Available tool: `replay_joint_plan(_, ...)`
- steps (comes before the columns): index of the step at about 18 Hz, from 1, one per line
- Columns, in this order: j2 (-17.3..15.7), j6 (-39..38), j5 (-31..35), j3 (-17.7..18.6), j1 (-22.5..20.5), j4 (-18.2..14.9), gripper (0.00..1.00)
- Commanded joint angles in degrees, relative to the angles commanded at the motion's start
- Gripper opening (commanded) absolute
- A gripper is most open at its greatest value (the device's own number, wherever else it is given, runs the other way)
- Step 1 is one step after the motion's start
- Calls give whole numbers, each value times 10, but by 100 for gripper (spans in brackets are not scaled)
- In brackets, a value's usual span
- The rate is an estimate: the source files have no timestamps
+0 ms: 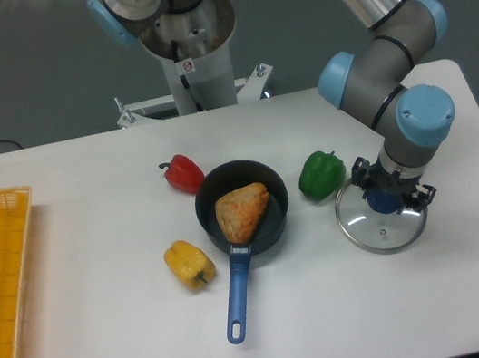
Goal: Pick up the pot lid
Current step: 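Lift the glass lid by its knob and carry it toward the pan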
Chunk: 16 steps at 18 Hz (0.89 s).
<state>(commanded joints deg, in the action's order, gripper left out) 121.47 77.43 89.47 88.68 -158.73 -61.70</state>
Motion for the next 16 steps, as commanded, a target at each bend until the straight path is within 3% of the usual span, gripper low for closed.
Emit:
replay_joint_plan(8,-37,4,1,-24,15,-62,44)
replay_joint_plan(13,-83,1,0,-40,22,-156,44)
replay_joint_plan(16,-103,-7,-1,-34,43,-167,44)
